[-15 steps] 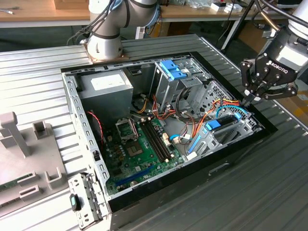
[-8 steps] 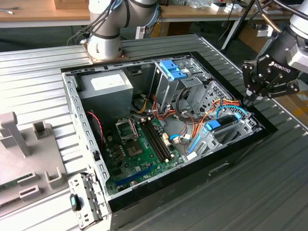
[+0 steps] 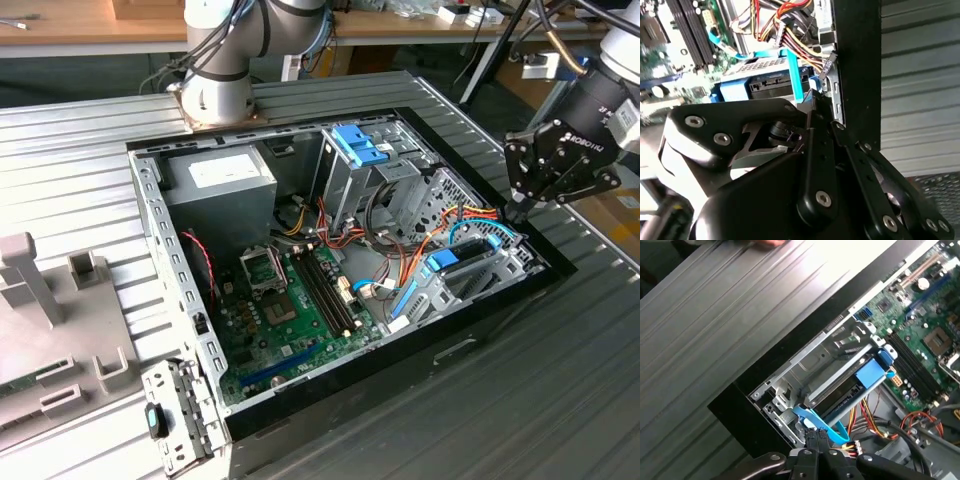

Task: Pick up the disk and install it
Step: 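Insert the first disk wire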

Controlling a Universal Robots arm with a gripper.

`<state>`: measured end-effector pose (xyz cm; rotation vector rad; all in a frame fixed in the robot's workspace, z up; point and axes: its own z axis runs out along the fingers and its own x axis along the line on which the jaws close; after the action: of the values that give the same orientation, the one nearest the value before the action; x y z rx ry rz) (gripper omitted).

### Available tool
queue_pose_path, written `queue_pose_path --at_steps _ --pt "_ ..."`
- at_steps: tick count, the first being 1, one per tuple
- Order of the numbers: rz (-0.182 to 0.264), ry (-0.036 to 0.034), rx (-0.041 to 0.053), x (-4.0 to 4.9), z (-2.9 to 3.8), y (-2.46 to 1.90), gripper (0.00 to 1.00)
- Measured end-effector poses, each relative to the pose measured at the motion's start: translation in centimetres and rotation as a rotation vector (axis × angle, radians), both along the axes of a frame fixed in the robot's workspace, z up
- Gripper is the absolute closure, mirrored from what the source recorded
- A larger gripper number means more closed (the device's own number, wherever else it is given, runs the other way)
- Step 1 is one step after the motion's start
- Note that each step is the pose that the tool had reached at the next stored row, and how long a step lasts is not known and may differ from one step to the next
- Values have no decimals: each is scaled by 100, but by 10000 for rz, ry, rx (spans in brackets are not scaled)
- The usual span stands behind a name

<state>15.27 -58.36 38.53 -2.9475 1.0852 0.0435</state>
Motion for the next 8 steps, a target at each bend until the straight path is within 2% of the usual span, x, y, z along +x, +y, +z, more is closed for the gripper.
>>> queue_pose_path --at_steps 2,4,7,8 --pt "464 0 0 0 -4 0 89" --pt "1127 0 2 21 -9 11 89" --pt "1144 0 1 21 -9 14 89" --pt "1144 0 0 21 -8 15 83"
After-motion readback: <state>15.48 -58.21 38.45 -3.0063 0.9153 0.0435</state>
